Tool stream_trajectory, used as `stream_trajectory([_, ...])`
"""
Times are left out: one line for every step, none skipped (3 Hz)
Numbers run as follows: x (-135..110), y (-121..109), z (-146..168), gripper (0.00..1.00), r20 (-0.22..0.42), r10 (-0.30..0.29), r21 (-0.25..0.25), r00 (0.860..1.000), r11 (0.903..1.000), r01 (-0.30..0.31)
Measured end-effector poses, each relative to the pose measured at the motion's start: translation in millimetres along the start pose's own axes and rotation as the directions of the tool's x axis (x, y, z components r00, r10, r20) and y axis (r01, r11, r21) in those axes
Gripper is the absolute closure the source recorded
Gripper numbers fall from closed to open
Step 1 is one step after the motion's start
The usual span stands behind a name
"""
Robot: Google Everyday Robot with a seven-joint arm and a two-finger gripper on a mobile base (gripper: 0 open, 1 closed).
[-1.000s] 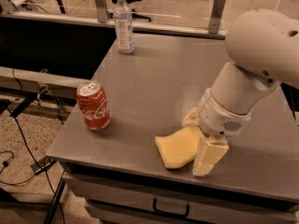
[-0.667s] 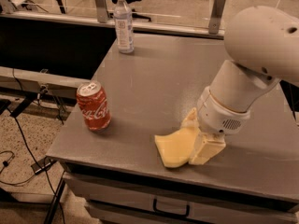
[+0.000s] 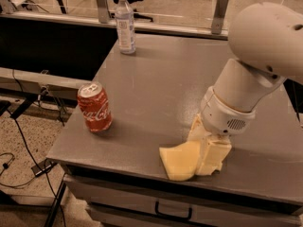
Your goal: Pick sponge
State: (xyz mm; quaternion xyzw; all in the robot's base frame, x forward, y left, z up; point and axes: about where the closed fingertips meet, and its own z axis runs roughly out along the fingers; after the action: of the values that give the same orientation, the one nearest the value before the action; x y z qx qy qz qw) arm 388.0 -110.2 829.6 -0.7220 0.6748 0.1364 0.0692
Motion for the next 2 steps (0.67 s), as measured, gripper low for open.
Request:
stream_trajectory([-2.4,-0.2,-2.1,1.00,-0.004,-0.008,0.007,1.000,0.9999,0.008])
stream_trajectory([-6.6,-0.5,-5.9,1.00,-0.013,-0.022,0.018,1.000,0.9996,0.022])
